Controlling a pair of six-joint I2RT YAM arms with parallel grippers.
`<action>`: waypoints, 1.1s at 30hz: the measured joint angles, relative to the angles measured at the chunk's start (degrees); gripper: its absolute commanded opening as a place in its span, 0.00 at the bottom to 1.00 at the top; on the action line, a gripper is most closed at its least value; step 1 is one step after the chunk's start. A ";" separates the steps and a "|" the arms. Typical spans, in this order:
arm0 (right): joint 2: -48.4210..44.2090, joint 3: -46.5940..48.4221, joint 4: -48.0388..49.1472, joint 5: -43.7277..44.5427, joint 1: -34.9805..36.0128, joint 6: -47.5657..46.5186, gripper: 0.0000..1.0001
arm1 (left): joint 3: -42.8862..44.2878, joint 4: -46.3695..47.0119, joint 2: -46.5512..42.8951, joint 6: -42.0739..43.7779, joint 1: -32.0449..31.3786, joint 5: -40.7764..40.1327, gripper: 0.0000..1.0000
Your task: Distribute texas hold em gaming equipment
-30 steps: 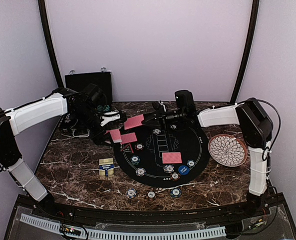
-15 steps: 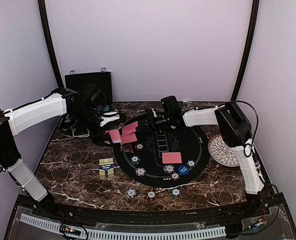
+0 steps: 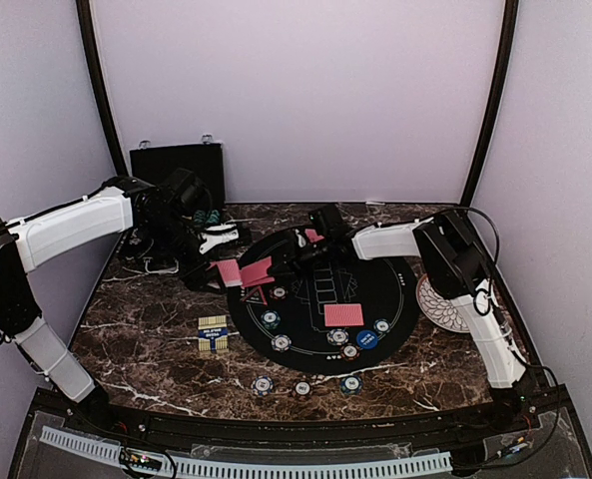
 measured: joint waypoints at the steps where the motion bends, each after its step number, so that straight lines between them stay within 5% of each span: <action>1: 0.00 0.00 -0.39 0.33 -0.02 -0.39 0.00 | -0.02 0.00 0.00 0.00 0.00 0.00 0.00; 10: 0.00 -1.73 -1.66 1.99 -0.66 -2.43 0.01 | -0.17 0.02 0.00 0.00 0.02 0.02 0.00; 25: -3.72 -3.34 -5.86 4.79 -1.22 -6.43 0.51 | -0.17 0.02 0.00 0.00 0.00 0.17 0.00; 30: -9.81 -7.43 -6.01 5.44 -1.25 -7.91 0.82 | -0.17 0.00 0.00 -0.02 0.00 0.28 0.00; 33: -14.36 -11.08 -4.50 4.42 -1.22 -7.61 0.85 | -0.17 0.02 0.00 -0.09 0.02 0.28 0.00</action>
